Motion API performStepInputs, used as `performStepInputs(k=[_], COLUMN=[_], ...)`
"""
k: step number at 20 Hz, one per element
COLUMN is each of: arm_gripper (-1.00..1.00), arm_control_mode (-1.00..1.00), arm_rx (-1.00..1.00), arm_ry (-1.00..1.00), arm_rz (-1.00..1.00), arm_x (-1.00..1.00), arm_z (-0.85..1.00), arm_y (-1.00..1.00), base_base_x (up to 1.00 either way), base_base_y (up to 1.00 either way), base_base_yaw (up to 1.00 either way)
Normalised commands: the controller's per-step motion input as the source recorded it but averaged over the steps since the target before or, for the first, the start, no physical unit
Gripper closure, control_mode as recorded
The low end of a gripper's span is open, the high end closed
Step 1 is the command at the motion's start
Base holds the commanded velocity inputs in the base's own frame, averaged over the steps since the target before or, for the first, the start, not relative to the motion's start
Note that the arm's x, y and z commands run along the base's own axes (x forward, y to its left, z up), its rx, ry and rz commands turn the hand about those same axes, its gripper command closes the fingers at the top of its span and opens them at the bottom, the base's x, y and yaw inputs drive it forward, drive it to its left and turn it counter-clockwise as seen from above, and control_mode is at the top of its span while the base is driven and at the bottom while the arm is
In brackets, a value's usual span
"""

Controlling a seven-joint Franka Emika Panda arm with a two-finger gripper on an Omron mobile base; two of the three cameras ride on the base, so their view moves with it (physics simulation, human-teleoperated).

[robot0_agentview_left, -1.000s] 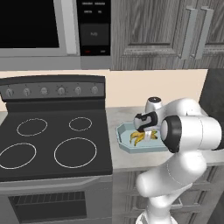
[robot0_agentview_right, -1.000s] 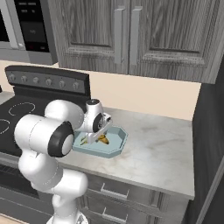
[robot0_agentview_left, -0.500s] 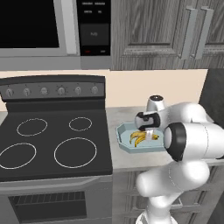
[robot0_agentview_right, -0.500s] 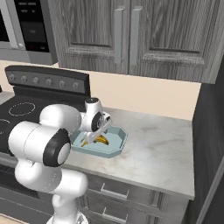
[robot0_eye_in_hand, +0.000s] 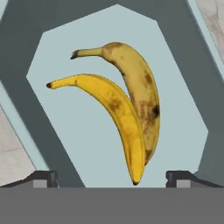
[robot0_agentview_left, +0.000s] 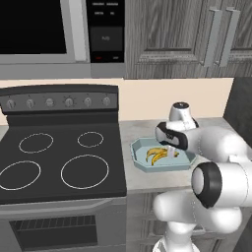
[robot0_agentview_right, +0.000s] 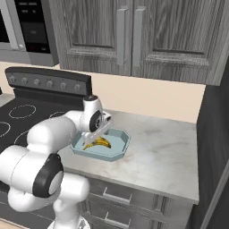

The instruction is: Pick up both bananas from the fridge and place them inside the tupperware on the counter.

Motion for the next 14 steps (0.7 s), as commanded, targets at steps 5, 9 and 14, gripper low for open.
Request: performStepInputs(k=[5, 9, 14], arm_gripper=[-1.00, -1.00, -1.00], arm_control_mode=[-1.00, -1.00, -1.00], arm_rx=[0.00, 0.00, 0.00], arm_ry=[0.00, 0.00, -0.06], arm_rz=[-0.10, -0.10, -0.14], arm_x=[-0.44, -0.50, -0.53], arm_z=[0.28, 0.32, 0.33], arm_y=[0.00, 0.00, 0.00], base_base_x=[0.00, 0.00, 0.00], base_base_y=[0.00, 0.00, 0.00], base_base_yaw=[0.00, 0.00, 0.00])
